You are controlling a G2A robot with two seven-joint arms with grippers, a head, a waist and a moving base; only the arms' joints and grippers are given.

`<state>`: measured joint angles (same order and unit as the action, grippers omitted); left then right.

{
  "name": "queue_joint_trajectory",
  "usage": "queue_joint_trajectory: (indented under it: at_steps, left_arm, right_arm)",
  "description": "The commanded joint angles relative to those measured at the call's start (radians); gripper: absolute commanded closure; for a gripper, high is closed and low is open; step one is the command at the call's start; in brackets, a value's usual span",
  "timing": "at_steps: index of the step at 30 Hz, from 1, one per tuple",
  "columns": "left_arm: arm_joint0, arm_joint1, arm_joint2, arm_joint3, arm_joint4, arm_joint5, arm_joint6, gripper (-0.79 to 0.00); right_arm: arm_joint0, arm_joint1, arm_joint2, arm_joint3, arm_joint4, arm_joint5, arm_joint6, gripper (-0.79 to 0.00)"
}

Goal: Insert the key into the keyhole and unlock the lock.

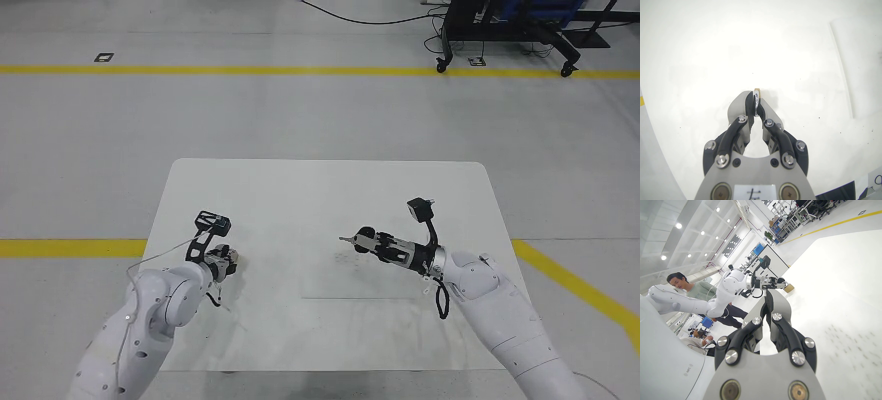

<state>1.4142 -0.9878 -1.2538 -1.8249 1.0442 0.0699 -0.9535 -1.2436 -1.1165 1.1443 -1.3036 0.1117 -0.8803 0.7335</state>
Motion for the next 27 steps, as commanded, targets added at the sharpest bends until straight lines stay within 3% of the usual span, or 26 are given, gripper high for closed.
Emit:
queue_joint_trajectory:
  at_steps: [1,11,16,20,23,27]
  left_arm:
    - [-0.003,-0.002,0.003,0.004,0.002,0.003,-0.001,-0.006]
    - [-0.011,-0.008,-0.004,0.018,-0.031,-0.015,0.020,0.000]
    - [0.015,-0.013,-0.090,0.027,-0.264,-0.094,0.192,0.000]
    - [0.022,-0.022,-0.132,0.074,-0.555,-0.271,0.314,0.000]
    - [-0.017,-0.031,-0.110,0.147,-0.791,-0.447,0.296,0.000]
    - [-0.034,-0.032,-0.098,0.166,-0.821,-0.480,0.270,0.000]
  right_arm:
    - [0.000,0.000,0.000,0.000,0.000,0.000,0.000,0.000]
    - [0.000,0.000,0.000,0.000,0.000,0.000,0.000,0.000]
    - [0.000,0.000,0.000,0.000,0.000,0.000,0.000,0.000]
    - [0.000,0.000,0.000,0.000,0.000,0.000,0.000,0.000]
    - [0.000,0.000,0.000,0.000,0.000,0.000,0.000,0.000]
    - [0.000,0.000,0.000,0.000,0.000,0.000,0.000,0.000]
